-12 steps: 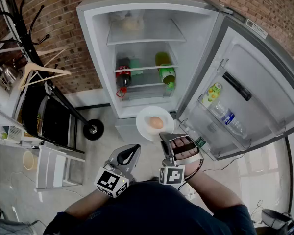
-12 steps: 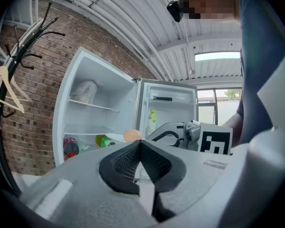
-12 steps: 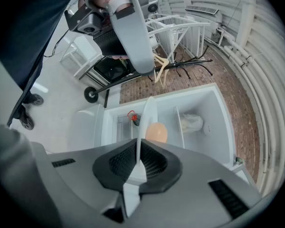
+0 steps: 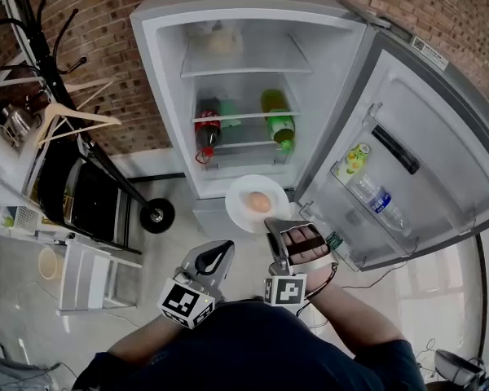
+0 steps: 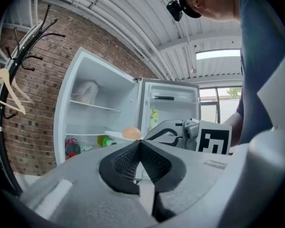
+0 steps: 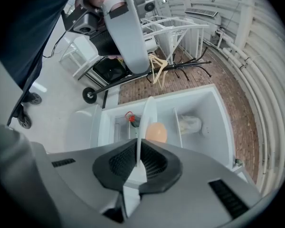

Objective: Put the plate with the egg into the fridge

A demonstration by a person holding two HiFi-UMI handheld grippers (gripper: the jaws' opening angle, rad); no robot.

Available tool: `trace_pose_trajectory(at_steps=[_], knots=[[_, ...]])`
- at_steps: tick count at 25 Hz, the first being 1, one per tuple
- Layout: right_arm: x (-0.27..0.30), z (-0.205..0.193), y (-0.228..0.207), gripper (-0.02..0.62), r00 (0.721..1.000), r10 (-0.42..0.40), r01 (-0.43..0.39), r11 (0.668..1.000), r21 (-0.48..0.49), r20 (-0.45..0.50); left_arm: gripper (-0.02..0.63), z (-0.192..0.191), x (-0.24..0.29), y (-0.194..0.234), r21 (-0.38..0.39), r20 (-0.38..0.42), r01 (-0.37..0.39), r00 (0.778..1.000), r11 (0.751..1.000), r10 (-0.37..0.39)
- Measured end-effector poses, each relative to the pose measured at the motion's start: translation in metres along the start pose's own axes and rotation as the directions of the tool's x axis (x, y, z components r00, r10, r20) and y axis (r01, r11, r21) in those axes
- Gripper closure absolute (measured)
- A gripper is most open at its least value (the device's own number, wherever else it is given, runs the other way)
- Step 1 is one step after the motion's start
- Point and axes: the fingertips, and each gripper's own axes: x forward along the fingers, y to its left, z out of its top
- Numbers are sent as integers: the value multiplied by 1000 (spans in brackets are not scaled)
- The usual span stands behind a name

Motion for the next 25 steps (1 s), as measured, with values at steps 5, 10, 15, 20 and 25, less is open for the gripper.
trace_pose_trajectory(at_steps=[5,10,15,20,25], knots=[[3,-3,-5,572,1000,-18,18,1000,-9,22,602,0,4,-3,0,-5,-24,1000,1000,24],[7,-10,-11,572,998,-32,33,999,-11,56,603,-1,9,-7,-1,-5,-68,998,998,68],[14,-19,-12,572,997,-24,25,1000,-19,76,603,-8,12,-14,-23,-11,-99,995,995,98],[30,-19,-13,572,996,-17,19,1000,-23,88,603,-6,19,-1,-16,-1,-120,993,993,120],[58,-21,-13,572,998,-6,9,999,-33,69,603,-6,36,24,-9,18,-104,994,995,104]])
